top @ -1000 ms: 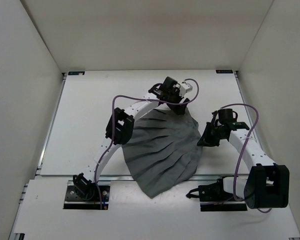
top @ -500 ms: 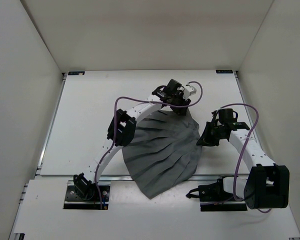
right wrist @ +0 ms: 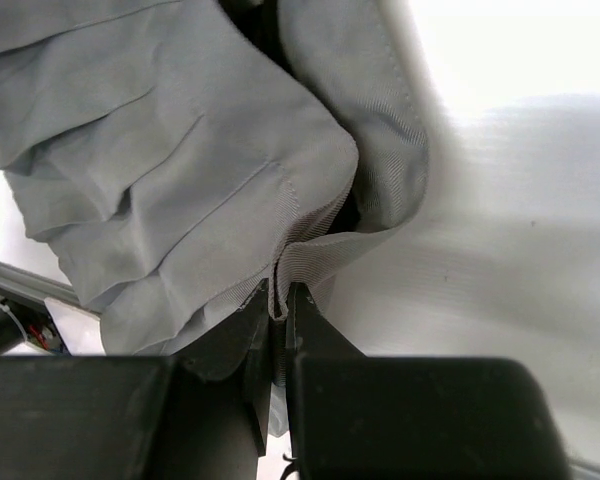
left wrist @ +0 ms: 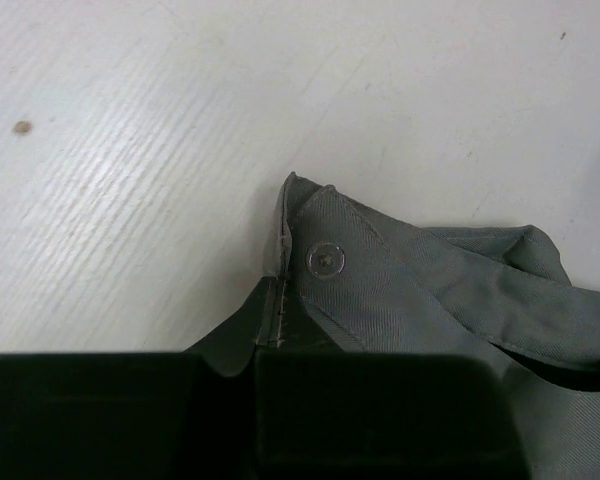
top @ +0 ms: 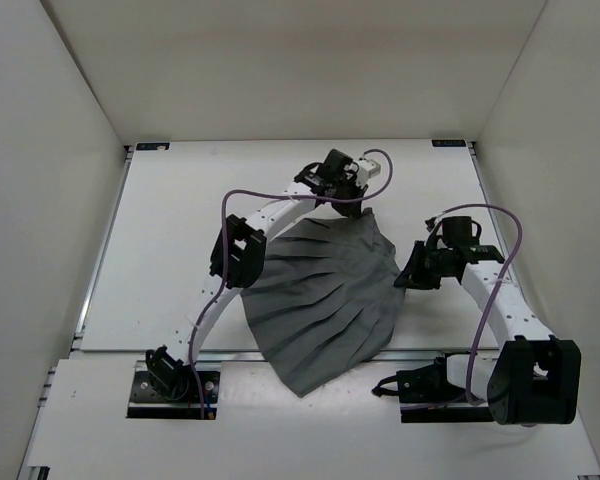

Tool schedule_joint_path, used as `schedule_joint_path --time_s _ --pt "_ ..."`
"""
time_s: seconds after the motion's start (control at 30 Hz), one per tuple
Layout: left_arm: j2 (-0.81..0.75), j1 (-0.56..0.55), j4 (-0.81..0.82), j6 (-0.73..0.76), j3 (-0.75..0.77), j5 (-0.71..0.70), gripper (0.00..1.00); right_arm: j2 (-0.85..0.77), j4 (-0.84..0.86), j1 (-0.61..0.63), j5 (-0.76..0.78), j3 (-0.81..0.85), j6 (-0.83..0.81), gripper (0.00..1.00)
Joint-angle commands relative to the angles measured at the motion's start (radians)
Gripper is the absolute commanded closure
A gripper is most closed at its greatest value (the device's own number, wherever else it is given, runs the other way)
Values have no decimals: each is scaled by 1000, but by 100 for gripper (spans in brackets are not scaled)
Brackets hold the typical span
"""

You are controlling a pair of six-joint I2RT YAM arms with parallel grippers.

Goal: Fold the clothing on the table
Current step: Flatten the skirt out

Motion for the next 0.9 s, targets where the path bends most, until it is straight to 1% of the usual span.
schedule_joint_path --time_s 0.0,0.1,0.17,0.2,0.3,0.33,0.4,0.43,0.47,0.5,0.53,0.57,0.6,0.63,0.67,0.7,0.73,0.77,0.8,0.87 --pt "-162 55 26 -30 -22 0 100 -42 40 -8 -42 65 -54 100" --pt "-306 85 98 -70 -165 11 100 -58 31 -8 -48 100 -71 100" --pt "-444 98 175 -98 -333 6 100 -62 34 -45 -59 123 -85 100" --pt "-472 113 180 -104 -404 1 100 -72 31 -47 -76 128 -84 100" --pt "-621 130 162 -130 -531 -6 100 -81 18 -56 -105 125 -91 99" --pt "-640 138 155 -142 -554 -8 100 -85 18 -51 -108 123 -90 100" --pt "-725 132 192 -135 -704 -25 100 -101 23 -34 -135 93 -64 100" --pt "-738 119 218 -135 -723 -32 100 -104 27 -22 -142 73 -62 100" --pt "-726 110 206 -130 -719 -35 100 -108 41 -13 -140 45 -47 100" --pt "-680 106 182 -121 -655 -34 100 -107 60 -17 -145 31 -27 100" --pt "-611 93 134 -124 -575 -16 84 -105 64 10 -152 1 -21 100" --pt "-579 83 97 -128 -530 -2 59 -113 78 15 -174 -22 -15 100" --pt "-509 79 68 -139 -450 -6 49 -105 89 18 -177 -39 -9 100" --pt "-480 72 56 -153 -412 -2 41 -121 92 21 -182 -44 -10 100" --pt "-416 57 51 -174 -351 -5 40 -119 107 26 -171 -51 -4 100" --pt "-369 55 69 -206 -308 -3 30 -125 104 24 -180 -56 -1 99" --pt "-347 55 91 -231 -297 0 21 -133 104 21 -183 -68 1 100" --pt "-315 58 112 -265 -274 3 19 -131 107 16 -182 -62 2 100" --pt "-274 58 131 -294 -250 9 13 -138 109 13 -182 -64 1 99" --pt "-220 64 123 -308 -199 -6 8 -142 98 4 -183 -67 -10 100"
